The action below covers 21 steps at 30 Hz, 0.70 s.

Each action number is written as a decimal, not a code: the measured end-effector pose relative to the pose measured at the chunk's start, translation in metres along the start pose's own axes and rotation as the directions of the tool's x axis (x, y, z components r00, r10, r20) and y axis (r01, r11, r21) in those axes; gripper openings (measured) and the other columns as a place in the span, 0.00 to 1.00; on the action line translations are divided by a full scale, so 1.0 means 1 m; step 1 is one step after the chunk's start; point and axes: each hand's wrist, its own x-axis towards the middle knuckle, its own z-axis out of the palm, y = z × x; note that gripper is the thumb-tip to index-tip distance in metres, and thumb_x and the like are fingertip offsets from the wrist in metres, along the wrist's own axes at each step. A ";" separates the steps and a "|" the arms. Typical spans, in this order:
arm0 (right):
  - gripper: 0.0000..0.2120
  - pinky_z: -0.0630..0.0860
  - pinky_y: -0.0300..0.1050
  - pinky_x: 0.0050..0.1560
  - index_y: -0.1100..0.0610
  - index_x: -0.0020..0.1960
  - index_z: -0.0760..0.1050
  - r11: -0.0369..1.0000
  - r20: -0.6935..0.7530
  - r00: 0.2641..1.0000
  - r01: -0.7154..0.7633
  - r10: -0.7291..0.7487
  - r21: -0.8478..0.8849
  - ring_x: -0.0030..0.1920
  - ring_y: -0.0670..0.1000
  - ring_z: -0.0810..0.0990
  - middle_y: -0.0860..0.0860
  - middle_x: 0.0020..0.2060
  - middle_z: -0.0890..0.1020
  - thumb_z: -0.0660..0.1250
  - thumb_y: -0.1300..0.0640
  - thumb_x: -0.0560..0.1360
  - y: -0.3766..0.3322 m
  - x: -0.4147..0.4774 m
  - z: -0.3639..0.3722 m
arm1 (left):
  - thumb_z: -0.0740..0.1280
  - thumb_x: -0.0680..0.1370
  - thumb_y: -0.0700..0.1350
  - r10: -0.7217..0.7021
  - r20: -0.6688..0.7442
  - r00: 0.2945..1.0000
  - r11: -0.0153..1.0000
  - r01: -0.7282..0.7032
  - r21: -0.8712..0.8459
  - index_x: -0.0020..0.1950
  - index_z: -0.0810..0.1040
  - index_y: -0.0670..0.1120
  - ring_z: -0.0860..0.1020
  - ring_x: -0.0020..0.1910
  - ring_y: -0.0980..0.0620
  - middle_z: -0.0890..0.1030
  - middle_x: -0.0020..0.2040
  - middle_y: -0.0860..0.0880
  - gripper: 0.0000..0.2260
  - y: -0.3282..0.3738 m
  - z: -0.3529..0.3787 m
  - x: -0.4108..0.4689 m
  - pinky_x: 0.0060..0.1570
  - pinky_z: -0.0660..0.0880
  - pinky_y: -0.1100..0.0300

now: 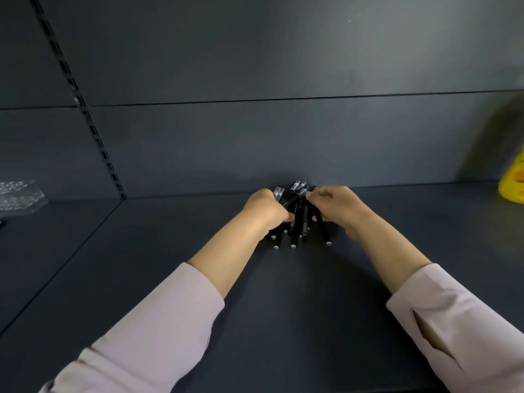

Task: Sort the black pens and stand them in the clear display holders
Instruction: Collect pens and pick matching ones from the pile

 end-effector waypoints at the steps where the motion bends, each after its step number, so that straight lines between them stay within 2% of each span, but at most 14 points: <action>1: 0.11 0.79 0.54 0.57 0.58 0.49 0.79 1.000 0.001 1.000 0.001 -0.001 -0.002 0.44 0.55 0.84 0.55 0.45 0.83 0.67 0.51 0.77 0.000 0.000 0.000 | 0.73 0.75 0.46 0.002 -0.005 1.000 1.000 -0.002 -0.006 0.57 0.70 0.43 0.73 0.45 0.49 0.73 0.46 0.48 0.17 0.000 0.001 0.000 0.45 0.69 0.58; 3: 0.12 0.79 0.55 0.57 0.60 0.48 0.80 1.000 0.002 1.000 0.005 -0.005 0.002 0.46 0.56 0.84 0.57 0.47 0.83 0.67 0.50 0.77 -0.001 -0.001 0.000 | 0.73 0.76 0.45 -0.003 -0.022 1.000 1.000 0.003 -0.024 0.47 0.68 0.44 0.71 0.38 0.53 0.71 0.42 0.49 0.13 0.000 0.002 0.002 0.45 0.69 0.58; 5: 0.13 0.79 0.56 0.56 0.62 0.48 0.79 1.000 -0.002 1.000 0.008 -0.008 0.011 0.45 0.56 0.85 0.59 0.48 0.83 0.67 0.51 0.77 -0.002 -0.002 -0.001 | 0.72 0.76 0.43 -0.013 -0.035 0.999 0.999 0.011 -0.038 0.40 0.64 0.46 0.68 0.34 0.55 0.70 0.39 0.50 0.16 -0.001 0.002 0.003 0.42 0.70 0.58; 8: 0.14 0.79 0.55 0.56 0.62 0.48 0.79 1.000 0.007 1.000 0.008 -0.008 0.017 0.43 0.55 0.84 0.58 0.45 0.83 0.66 0.51 0.77 -0.002 -0.003 0.000 | 0.70 0.77 0.42 -0.026 -0.038 0.999 0.998 0.023 -0.057 0.38 0.62 0.47 0.67 0.34 0.55 0.68 0.38 0.50 0.17 -0.004 -0.001 0.006 0.34 0.69 0.61; 10: 0.13 0.79 0.53 0.56 0.60 0.48 0.80 0.999 0.009 1.000 0.019 -0.018 -0.039 0.42 0.53 0.84 0.56 0.45 0.83 0.66 0.49 0.77 -0.004 -0.004 0.000 | 0.69 0.77 0.42 -0.027 -0.039 0.999 0.995 0.023 -0.096 0.42 0.64 0.44 0.66 0.34 0.55 0.67 0.39 0.50 0.14 -0.006 -0.006 0.008 0.35 0.69 0.60; 12: 0.15 0.78 0.49 0.55 0.60 0.50 0.80 0.983 -0.018 0.999 0.040 -0.044 -0.181 0.43 0.54 0.81 0.58 0.46 0.83 0.65 0.48 0.77 -0.005 -0.006 0.000 | 0.70 0.77 0.42 -0.045 -0.019 0.999 0.986 0.041 -0.163 0.52 0.64 0.44 0.67 0.36 0.55 0.67 0.40 0.50 0.13 -0.008 -0.014 0.009 0.40 0.69 0.58; 14: 0.17 0.74 0.44 0.50 0.63 0.53 0.79 0.951 -0.043 0.996 0.058 -0.074 -0.303 0.48 0.57 0.79 0.59 0.47 0.82 0.64 0.49 0.77 -0.009 -0.010 0.001 | 0.71 0.76 0.42 -0.076 0.016 0.997 0.971 0.077 -0.227 0.57 0.67 0.43 0.72 0.44 0.51 0.72 0.46 0.48 0.16 -0.015 -0.024 0.008 0.46 0.71 0.58; 16: 0.17 0.71 0.42 0.47 0.64 0.53 0.79 0.926 -0.050 0.994 0.071 -0.096 -0.372 0.51 0.58 0.78 0.59 0.45 0.82 0.63 0.50 0.78 -0.011 -0.013 0.002 | 0.74 0.73 0.42 -0.122 0.046 0.991 0.948 0.130 -0.289 0.60 0.72 0.38 0.77 0.55 0.46 0.78 0.56 0.44 0.20 -0.020 -0.034 0.003 0.56 0.73 0.56; 17: 0.17 0.71 0.42 0.47 0.65 0.52 0.79 0.911 -0.052 0.993 0.076 -0.106 -0.406 0.50 0.58 0.78 0.59 0.44 0.82 0.64 0.51 0.77 -0.012 -0.014 0.003 | 0.75 0.72 0.40 -0.144 0.064 0.987 0.929 0.157 -0.334 0.61 0.74 0.37 0.79 0.56 0.45 0.80 0.58 0.42 0.20 -0.024 -0.039 0.002 0.58 0.75 0.54; 19: 0.16 0.72 0.44 0.47 0.65 0.48 0.79 0.886 -0.052 0.993 0.068 -0.103 -0.458 0.48 0.58 0.77 0.57 0.40 0.80 0.64 0.51 0.77 -0.014 -0.016 0.001 | 0.73 0.74 0.37 -0.150 0.091 0.985 0.881 0.175 -0.440 0.61 0.75 0.38 0.84 0.46 0.48 0.83 0.52 0.40 0.17 -0.032 -0.051 -0.004 0.46 0.81 0.55; 21: 0.16 0.67 0.43 0.43 0.61 0.36 0.72 0.854 -0.059 0.994 0.045 -0.088 -0.518 0.44 0.57 0.73 0.53 0.32 0.74 0.63 0.51 0.77 -0.018 -0.021 0.000 | 0.70 0.77 0.36 -0.122 0.116 0.986 0.847 0.164 -0.505 0.59 0.78 0.36 0.83 0.37 0.52 0.84 0.45 0.41 0.12 -0.040 -0.063 -0.018 0.33 0.80 0.61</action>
